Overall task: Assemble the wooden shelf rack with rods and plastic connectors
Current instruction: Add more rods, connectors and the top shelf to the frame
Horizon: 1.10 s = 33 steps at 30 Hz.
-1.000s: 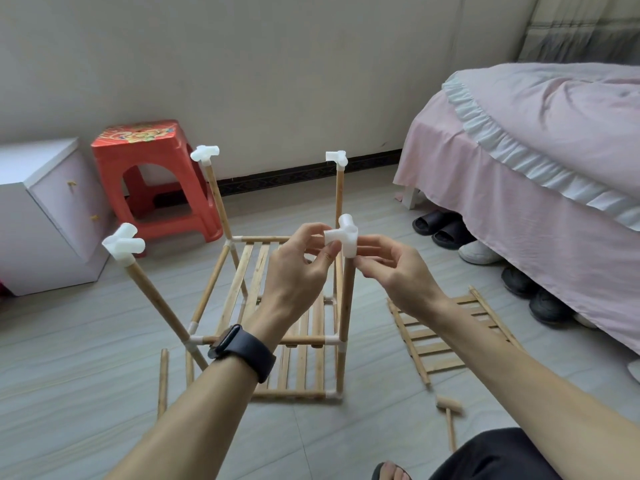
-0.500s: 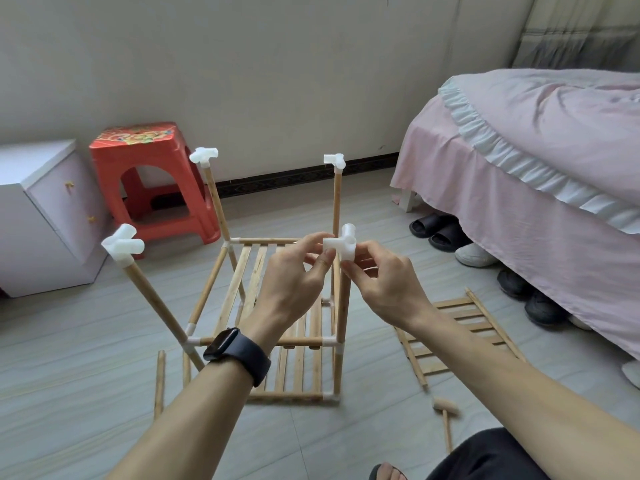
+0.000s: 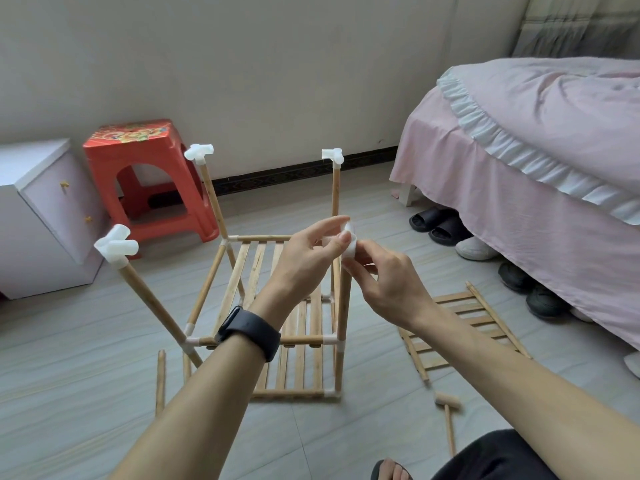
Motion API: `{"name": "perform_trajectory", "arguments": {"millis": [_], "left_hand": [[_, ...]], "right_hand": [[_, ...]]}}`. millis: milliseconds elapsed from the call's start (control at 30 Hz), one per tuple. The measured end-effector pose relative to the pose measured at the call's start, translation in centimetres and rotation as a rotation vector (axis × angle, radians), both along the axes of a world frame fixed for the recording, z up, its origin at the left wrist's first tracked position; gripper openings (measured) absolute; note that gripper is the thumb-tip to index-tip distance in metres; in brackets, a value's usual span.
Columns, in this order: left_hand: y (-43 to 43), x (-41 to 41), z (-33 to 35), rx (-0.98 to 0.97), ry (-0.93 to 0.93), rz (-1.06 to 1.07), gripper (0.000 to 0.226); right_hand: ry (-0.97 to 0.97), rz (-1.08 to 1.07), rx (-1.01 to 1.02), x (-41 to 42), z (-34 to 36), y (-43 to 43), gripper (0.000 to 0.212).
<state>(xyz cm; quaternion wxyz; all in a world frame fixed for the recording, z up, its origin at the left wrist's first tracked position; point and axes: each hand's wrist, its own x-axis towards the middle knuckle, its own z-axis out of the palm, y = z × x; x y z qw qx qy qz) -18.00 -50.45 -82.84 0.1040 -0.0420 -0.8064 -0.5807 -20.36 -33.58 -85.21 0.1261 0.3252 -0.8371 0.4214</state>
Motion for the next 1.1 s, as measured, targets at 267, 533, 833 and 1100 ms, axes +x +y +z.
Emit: {"name": "perform_trajectory", "arguments": {"millis": [267,533,833,1100], "left_hand": [[0.3,-1.4,-0.1,-0.018,-0.010,0.020,0.040],[2.0,-3.2,0.7,-0.034,-0.045,0.048,0.042],[3.5,-2.4,1.2,-0.133,-0.080,0.076,0.048],[-3.8,2.8,3.5,-0.707,0.193,0.334,0.048]], "right_hand": [[0.020,-0.017,0.020,-1.1,0.0,0.4,0.019],[-0.007,-0.060,0.073,-2.7,0.2,1.4,0.020],[-0.026,-0.117,0.062,-2.1,-0.5,1.7,0.025],[-0.061,-0.176,0.540,0.7,-3.3,1.6,0.017]]}}
